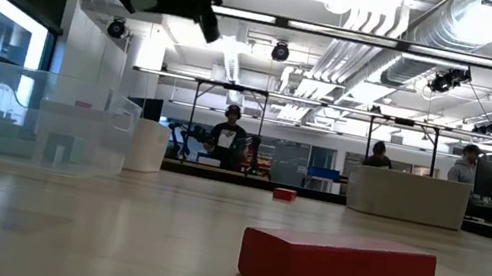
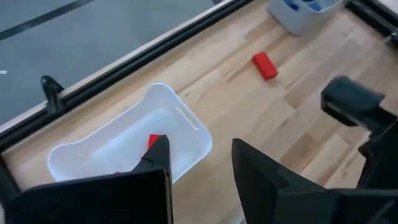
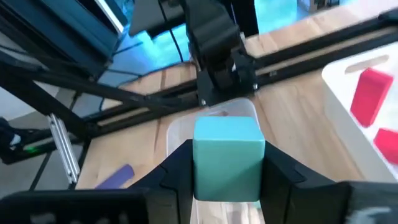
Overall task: Sort & place blocks by color
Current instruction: Put the light blue block into the transparent bin
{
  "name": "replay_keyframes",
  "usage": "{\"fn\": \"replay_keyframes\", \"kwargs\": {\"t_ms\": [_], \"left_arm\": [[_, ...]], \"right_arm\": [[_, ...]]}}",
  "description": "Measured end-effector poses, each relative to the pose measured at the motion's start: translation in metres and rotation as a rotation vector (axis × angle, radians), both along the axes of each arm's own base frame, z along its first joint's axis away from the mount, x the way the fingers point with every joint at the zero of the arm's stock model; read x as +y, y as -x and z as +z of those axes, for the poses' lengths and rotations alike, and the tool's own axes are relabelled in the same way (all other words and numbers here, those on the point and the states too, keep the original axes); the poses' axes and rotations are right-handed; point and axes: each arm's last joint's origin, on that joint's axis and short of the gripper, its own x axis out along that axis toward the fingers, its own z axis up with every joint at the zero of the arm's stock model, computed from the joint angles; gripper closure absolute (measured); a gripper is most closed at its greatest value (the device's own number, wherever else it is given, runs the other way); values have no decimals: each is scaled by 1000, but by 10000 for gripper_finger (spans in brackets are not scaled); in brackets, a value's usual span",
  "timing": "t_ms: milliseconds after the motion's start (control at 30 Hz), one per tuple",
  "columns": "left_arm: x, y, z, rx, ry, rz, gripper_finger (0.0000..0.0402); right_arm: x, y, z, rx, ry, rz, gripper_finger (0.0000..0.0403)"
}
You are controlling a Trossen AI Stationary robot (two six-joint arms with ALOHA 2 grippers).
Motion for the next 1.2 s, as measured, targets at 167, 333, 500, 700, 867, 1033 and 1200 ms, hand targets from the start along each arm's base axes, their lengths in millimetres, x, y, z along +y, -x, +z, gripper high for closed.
{"fn": "replay_keyframes", "kwargs": {"t_ms": [167,333,500,700,867,1033,1200], "left_arm": [[3,4,-2,24,9,24,316],[2,4,-3,9,63,18,316],[-4,4,-5,-13,167,-25,316],[-19,10,-12,71,291,-15,316],[-38,16,-14,114,354,-26,316],[-59,17,-11,70,404,-53,316],[-83,16,-12,64,459,-110,316]], "right_arm": [[5,-8,-24,54,-8,22,293],[13,-15,-50,122,-49,63,293],[15,-17,-59,149,-96,73,293],[13,-14,-65,210,-86,56,293],[12,-12,-68,246,-58,36,293],[12,-11,-73,277,-45,31,293],[13,-14,-91,316,-59,27,293]]}}
